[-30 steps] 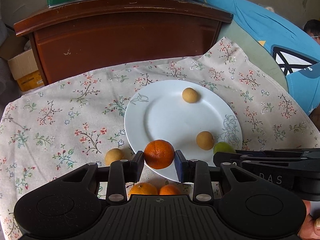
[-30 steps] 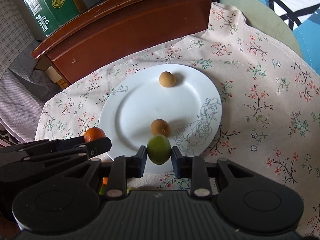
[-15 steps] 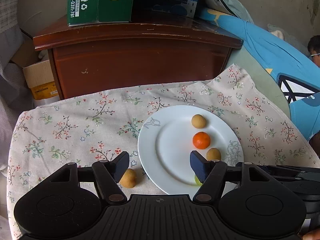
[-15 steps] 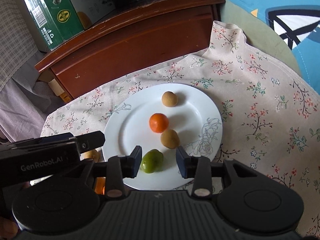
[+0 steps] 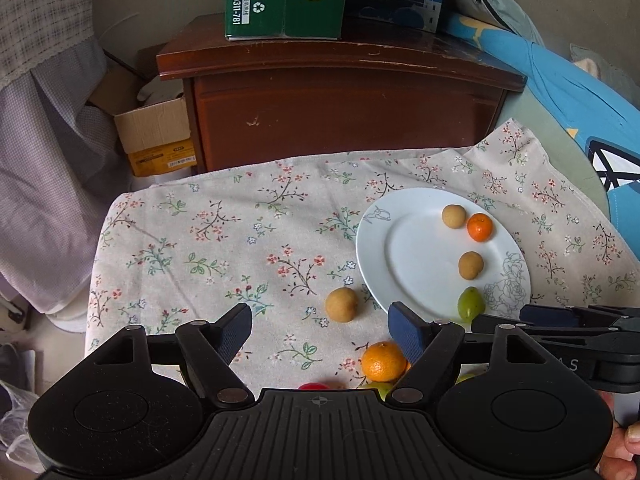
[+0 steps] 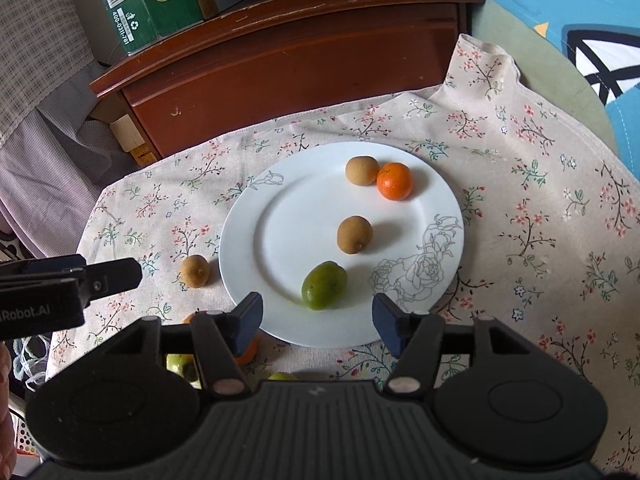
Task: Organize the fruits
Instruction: 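Place the mandarin and the green fruit on the white plate, opening both tools, then move both tools back over the remaining fruits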
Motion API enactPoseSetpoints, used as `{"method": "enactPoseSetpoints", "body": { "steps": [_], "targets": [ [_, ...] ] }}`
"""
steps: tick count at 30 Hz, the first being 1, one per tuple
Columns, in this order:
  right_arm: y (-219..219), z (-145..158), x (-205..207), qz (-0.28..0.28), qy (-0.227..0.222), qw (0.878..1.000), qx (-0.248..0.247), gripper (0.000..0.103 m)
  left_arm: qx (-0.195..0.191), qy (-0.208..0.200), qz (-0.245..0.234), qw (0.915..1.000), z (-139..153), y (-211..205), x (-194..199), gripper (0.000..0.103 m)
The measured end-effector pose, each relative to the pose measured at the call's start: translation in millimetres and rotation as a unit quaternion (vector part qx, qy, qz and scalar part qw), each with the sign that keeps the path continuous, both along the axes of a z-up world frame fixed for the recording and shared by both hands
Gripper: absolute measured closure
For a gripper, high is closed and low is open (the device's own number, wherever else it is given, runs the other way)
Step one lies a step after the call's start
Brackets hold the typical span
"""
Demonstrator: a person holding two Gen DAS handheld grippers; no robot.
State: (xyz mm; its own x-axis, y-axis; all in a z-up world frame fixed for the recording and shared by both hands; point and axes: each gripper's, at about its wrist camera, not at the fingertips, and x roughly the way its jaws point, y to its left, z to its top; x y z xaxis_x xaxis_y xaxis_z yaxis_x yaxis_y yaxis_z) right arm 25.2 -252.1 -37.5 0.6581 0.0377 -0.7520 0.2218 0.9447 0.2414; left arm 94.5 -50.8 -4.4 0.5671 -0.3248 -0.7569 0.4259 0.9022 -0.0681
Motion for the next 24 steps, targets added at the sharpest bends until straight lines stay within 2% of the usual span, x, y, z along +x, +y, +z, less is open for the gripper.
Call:
{"method": "enactPoseSetpoints", "body": {
  "steps": [7,12,17,24],
  "targets": [
    [5.7,-2.7,-7.3,0.008,0.009,1.000,-0.007,0.030,-0.014,0.012,0.030,0.9994,-3.1,32.2,4.1,0.027],
    [8.3,-1.5,-14.0,0.032,0.000,0.999,-0.005,0.027,0.001,0.021,0.044,0.9988,-6.1,40.0,10.7,0.027],
    [6.3,-4.0,-22.2,0.053,0.000,0.999,-0.008,0.027,0.007,0.042,0.016,0.9989,-13.7,40.9,6.6,0.027],
    [6.4,-11.2,-32.9,0.078,0.015,0.997,-0.005,0.027,0.019,0.041,-0.020,0.9988,-25.9,35.2,-6.4,0.027]
  ]
}}
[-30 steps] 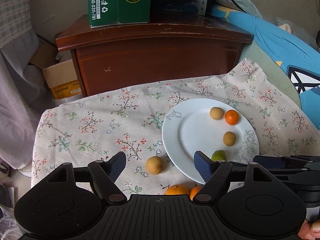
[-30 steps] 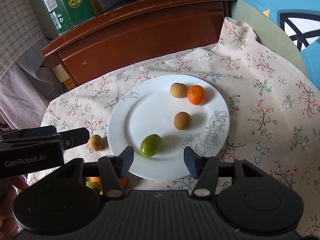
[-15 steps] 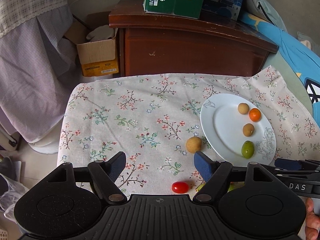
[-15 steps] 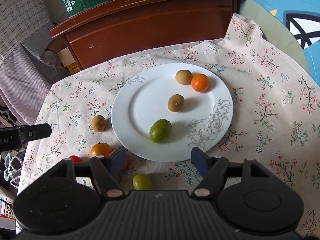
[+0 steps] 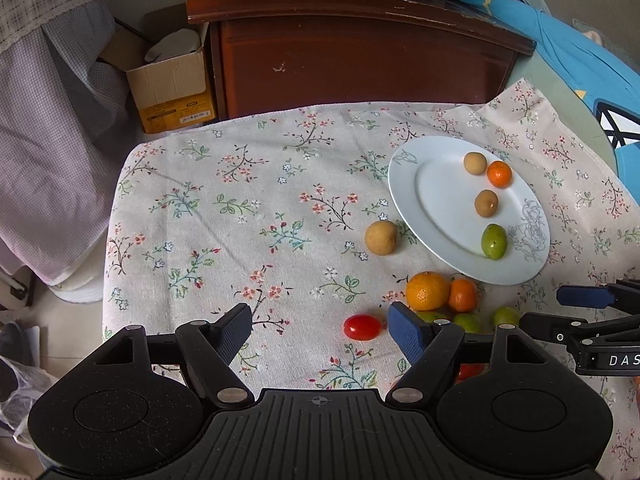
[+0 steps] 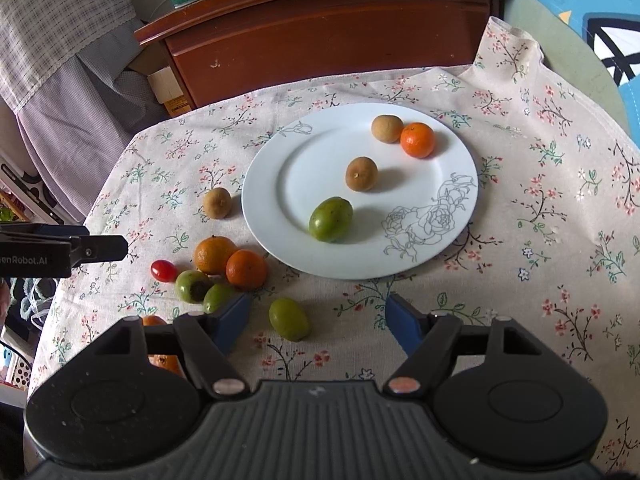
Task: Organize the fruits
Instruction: 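Move both tools back over the remaining fruits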
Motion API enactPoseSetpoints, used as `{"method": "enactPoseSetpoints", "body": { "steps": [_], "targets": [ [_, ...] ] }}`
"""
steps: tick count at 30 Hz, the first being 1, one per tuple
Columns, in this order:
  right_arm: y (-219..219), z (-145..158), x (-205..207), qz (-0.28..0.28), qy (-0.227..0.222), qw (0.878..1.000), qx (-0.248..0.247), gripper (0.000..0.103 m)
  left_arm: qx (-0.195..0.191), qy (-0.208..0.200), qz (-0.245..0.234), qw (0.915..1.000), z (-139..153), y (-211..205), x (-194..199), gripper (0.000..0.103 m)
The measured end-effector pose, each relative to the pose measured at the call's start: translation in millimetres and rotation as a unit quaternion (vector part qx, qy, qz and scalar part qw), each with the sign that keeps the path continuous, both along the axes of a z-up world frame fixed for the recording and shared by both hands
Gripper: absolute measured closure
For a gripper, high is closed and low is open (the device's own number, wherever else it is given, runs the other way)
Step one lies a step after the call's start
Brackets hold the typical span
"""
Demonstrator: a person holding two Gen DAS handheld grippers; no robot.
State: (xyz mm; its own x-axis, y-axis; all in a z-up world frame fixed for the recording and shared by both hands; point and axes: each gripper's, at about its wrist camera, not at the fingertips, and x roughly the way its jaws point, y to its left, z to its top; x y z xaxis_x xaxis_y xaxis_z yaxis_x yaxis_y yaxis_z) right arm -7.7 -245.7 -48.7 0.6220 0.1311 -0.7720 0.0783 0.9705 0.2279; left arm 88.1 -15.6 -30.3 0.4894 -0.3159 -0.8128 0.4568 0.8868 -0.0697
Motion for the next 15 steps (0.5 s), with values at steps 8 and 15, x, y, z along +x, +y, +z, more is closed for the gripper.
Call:
{"method": "enactPoseSetpoints", "body": {
  "steps": [8,15],
  "targets": [
    [6.1,-7.1,-0.2,0.017,0.012,1.000,0.005,0.028,0.018,-0.006,-0.029,0.9994,-16.4,0.7,-2.7,0.027],
    [12.3,-10.2,2.6,0.029,0.012,1.000,0.002,0.042,0.011,-0.012,-0.065,0.9978,-26.4,-3.1,-5.3,0.031]
  ]
}}
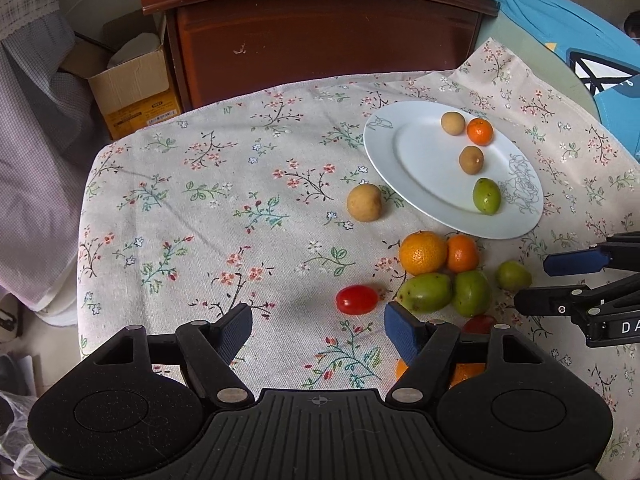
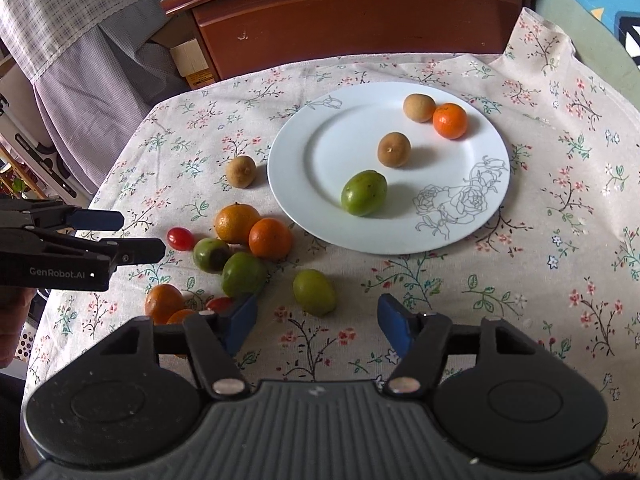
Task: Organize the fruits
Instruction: 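Move both tools back over the remaining fruits, then grasp a red cherry tomato with the left tool while the right tool grasps a small green fruit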
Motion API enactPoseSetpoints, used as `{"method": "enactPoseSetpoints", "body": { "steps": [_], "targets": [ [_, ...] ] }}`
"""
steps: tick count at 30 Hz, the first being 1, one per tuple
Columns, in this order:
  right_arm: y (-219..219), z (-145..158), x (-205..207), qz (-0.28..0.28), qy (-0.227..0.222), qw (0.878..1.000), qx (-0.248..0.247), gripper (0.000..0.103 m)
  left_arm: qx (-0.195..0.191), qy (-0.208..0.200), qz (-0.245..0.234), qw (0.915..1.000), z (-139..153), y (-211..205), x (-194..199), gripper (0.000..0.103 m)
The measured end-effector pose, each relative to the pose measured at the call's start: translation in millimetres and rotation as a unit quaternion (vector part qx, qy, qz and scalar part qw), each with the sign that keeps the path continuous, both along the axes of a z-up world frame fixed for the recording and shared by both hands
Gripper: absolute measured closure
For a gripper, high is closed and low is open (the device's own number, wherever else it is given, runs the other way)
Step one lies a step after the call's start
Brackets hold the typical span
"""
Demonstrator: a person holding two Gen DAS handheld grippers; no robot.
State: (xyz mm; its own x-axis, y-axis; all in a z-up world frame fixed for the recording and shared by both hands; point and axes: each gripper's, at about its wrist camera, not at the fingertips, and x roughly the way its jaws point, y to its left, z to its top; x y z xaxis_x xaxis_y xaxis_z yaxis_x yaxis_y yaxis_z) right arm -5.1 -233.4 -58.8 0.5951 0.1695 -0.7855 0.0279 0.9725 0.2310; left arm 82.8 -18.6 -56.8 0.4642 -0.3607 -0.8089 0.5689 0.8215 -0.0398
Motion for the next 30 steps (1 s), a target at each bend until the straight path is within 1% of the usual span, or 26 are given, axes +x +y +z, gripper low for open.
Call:
{"method": "enactPoseSetpoints", "body": {
  "steps": [1,3,7,9,12,13,16,17,18,21,25,30],
  "targets": [
    [0.1,-0.8,0.5,0.001,0.002,1.000,0.001,0.045,-0.003,-0.001,-0.004,1.0000,-0.4,-0.7,0.0,0.031],
    [0.1,-2.7,1.4,0.003,0.005,1.000,0.002,0.053,-0.010,-0.002,-0.015,0.9998,-1.7,-3.8,0.1,0.032],
    [0.1,-5.2,2.6,0.005,0.006,1.000,0.003,0.062,-0.010,-0.002,-0.030,0.9995,-5.8,-9.9,0.5,0.037],
    [0.3,-6.9,3.6,0.007,0.007,1.000,0.002,0.067,-0.010,0.003,-0.034,0.9994,-9.3,-12.0,1.9,0.046],
    [1.1,-8.0,4.2,0.009,0.008,1.000,0.002,0.073,-0.006,0.009,-0.037,0.9993,-15.8,-14.1,4.6,0.054],
    [1.3,-8.0,4.5,0.009,0.007,1.000,0.002,0.073,-0.006,0.002,-0.038,0.9993,-16.2,-14.4,4.3,0.055],
    [2.2,-8.2,5.3,0.007,0.007,1.000,0.002,0.073,-0.013,0.003,-0.036,0.9993,-16.4,-15.4,5.8,0.055],
    [2.7,-8.3,5.5,0.008,0.007,1.000,0.001,0.075,-0.014,0.003,-0.036,0.9992,-16.3,-15.7,5.8,0.057],
    [3.0,-8.5,5.3,0.009,0.007,1.000,0.001,0.079,-0.014,0.004,-0.040,0.9991,-16.4,-16.4,5.7,0.062],
    [3.4,-8.6,5.1,0.010,0.006,1.000,0.001,0.080,-0.008,0.000,-0.038,0.9993,-16.6,-17.3,4.6,0.072],
    [4.4,-8.1,5.2,0.010,0.004,1.000,0.001,0.080,-0.023,0.009,-0.029,0.9993,-15.9,-13.9,7.8,0.079],
    [4.8,-5.7,4.5,0.009,-0.001,1.000,-0.003,0.081,-0.019,0.008,-0.027,0.9994,-15.2,-15.9,5.4,0.080]
  ]
}}
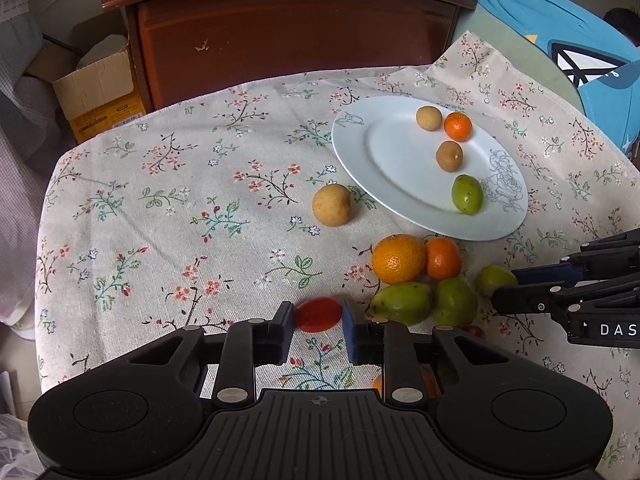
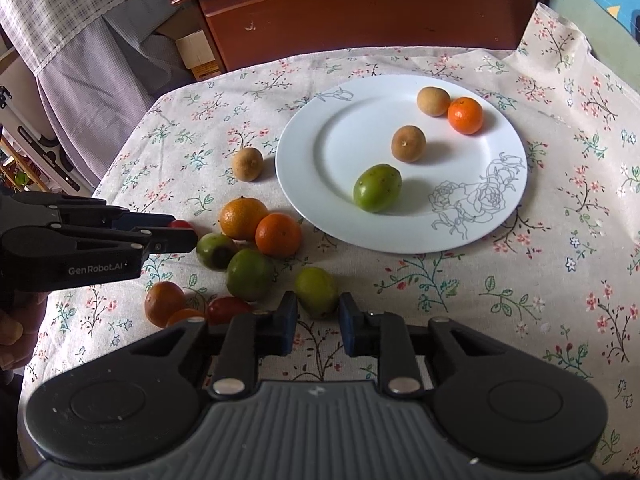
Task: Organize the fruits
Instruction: 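Grasp a red cherry tomato with the left tool while the right tool grasps a small green fruit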
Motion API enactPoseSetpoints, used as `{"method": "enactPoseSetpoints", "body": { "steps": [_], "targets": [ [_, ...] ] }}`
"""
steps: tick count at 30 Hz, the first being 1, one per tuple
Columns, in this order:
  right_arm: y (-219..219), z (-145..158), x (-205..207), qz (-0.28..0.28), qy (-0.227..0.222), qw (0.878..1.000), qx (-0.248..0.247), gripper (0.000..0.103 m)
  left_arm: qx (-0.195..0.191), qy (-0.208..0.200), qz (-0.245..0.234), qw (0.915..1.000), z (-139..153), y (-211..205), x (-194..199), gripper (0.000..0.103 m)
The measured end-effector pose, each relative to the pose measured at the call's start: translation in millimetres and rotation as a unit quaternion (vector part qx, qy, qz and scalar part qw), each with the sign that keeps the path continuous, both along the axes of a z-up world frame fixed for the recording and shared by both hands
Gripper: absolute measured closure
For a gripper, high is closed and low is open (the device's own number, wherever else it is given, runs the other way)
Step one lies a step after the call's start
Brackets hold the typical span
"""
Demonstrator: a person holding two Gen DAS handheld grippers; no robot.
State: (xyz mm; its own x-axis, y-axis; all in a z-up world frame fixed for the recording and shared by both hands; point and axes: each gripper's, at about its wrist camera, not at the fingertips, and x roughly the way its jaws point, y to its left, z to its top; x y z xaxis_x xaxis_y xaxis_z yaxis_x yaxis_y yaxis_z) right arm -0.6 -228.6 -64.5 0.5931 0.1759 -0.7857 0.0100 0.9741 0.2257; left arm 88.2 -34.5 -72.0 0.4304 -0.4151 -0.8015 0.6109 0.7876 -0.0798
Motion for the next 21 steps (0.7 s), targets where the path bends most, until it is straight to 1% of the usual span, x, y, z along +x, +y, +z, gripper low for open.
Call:
{"method": "enactPoseSetpoints", "body": {
  "steps": [4,7,12,17,21],
  "targets": [
    [-2.2,2.9,0.5,-0.004,-0.004,1.000,0.003,0.081,-0.008,-0.005,0.007,0.9999,5.1,1.3,-0.3,0.080],
    [-4.8,7.6,1.7,-0.009,-0.011,1.000,0.009,0.081,-0.022,-0.011,0.016,0.9996,13.9,3.5,0.9,0.080],
    [-12.4,23.6,3.6,-0.020,-0.036,0.999,0.017,0.081,-0.041,-0.030,0.023,0.9984,29.1,0.5,1.2,0.080],
    [-26.6,39.9,7.1,-0.047,-0.064,0.997,0.024,0.081,-0.071,-0.040,0.030,0.9962,44.9,-6.6,4.9,0.080],
    [-41.0,47.7,10.3,-0.074,-0.078,0.994,0.026,0.083,-0.088,-0.042,0.032,0.9948,50.5,-16.0,8.8,0.080]
  ]
}}
